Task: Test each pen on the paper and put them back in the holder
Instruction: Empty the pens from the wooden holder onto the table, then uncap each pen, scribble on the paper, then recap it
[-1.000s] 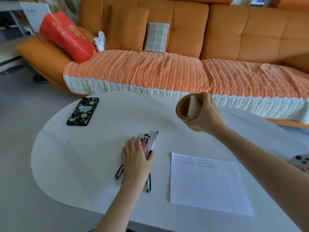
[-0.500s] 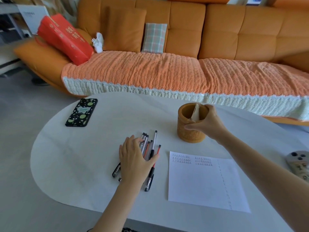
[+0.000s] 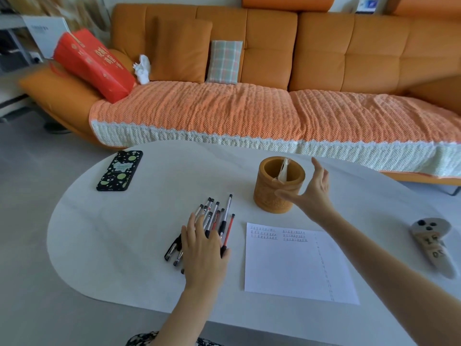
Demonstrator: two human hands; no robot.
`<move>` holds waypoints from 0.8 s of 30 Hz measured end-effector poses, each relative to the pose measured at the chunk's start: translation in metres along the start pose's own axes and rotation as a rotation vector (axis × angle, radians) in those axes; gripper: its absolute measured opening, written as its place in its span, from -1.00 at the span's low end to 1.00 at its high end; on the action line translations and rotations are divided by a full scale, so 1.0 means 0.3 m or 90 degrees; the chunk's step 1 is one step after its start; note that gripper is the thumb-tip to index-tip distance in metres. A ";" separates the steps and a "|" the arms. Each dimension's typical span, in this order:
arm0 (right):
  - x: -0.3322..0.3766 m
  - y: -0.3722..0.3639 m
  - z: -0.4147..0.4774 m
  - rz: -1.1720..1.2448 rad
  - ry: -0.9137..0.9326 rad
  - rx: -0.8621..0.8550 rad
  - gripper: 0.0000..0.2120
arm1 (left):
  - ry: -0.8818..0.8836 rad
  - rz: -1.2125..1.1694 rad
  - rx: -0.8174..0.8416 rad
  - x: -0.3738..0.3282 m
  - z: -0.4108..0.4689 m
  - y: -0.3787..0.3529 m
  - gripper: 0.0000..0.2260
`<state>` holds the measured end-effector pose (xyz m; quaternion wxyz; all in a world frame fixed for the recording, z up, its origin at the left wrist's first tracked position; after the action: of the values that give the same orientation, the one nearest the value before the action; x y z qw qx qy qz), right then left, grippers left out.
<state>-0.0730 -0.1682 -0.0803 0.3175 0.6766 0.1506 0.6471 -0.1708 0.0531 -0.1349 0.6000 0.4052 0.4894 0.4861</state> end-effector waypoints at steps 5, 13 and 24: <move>-0.022 0.001 -0.165 -0.011 0.119 -0.111 -0.33 | 0.004 -0.002 -0.010 0.002 -0.014 -0.022 -0.79; -0.073 -0.065 -0.427 0.050 0.068 0.008 -0.84 | -0.009 -0.108 -0.138 -0.021 -0.041 0.032 -0.84; 0.112 -0.150 -0.444 0.383 -0.092 0.255 -0.82 | -0.055 -0.455 -0.084 -0.082 -0.097 0.127 -0.88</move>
<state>-0.1892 -0.0822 -0.0875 -0.0159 0.7832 0.0461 0.6199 -0.2075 0.0369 -0.0990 0.7772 0.1892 0.5416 0.2586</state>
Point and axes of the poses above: each hand's wrist, its own z-axis towards the middle knuckle, its own y-axis out of the back of the hand, x = y × z, the point moved 2 cm from there along z, towards the middle knuckle, and after that the axes turned 5 degrees about -y, right-handed, at the moved point
